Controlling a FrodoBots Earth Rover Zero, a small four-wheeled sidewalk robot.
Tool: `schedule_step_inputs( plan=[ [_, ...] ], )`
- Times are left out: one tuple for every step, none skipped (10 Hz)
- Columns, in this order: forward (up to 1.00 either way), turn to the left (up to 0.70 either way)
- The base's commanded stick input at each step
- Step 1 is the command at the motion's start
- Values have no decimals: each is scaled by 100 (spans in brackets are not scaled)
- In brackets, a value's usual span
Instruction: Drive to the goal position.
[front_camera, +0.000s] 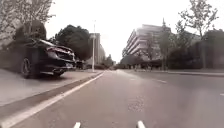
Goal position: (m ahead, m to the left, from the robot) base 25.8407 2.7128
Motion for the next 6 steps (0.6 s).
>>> schedule_step_inputs(
  plan=[
    [70, -14],
    [70, -14],
    [70, -14],
    [70, -14],
    [70, -14],
    [70, -1]
  ],
)
